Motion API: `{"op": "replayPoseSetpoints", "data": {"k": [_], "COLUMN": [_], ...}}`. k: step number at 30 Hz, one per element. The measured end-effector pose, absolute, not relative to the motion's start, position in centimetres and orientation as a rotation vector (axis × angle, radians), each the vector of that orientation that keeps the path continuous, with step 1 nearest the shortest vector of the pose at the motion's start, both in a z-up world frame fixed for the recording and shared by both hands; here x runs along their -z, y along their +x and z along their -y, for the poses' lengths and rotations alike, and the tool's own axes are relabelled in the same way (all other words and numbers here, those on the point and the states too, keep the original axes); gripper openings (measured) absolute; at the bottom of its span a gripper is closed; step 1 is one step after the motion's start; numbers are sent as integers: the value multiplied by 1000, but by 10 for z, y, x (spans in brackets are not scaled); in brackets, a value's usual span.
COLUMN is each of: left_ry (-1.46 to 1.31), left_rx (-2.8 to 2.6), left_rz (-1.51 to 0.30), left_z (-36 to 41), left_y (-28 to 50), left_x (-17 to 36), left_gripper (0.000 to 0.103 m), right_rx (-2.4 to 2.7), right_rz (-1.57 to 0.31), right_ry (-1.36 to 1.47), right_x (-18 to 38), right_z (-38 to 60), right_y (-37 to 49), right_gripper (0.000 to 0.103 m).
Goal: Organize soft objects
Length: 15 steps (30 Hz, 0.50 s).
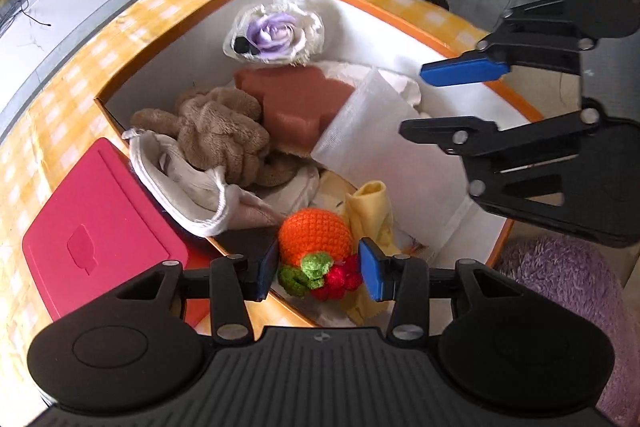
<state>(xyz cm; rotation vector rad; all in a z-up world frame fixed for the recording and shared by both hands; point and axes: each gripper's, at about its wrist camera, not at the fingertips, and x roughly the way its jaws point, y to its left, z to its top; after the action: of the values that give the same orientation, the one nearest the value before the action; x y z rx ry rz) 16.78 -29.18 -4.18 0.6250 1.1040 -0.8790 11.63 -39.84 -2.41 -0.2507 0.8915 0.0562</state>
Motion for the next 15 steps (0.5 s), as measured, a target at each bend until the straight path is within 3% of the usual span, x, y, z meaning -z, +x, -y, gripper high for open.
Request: {"op": "replayPoseSetpoints", "data": {"k": [12, 15], "left_ry": [649, 623], "left_rx": [859, 861], "left_rz": [-1040, -976], "left_z": [286, 275], "left_y": [150, 138], "left_x": [17, -5], "left_gripper": [55, 55], "right_rx": [-20, -3], "right_rz": [-884, -864], "right_ry": [-188, -189], "right_x": [5, -8], "right_z": [407, 404], "right_y": [93, 85], "right_gripper": [43, 54]}}
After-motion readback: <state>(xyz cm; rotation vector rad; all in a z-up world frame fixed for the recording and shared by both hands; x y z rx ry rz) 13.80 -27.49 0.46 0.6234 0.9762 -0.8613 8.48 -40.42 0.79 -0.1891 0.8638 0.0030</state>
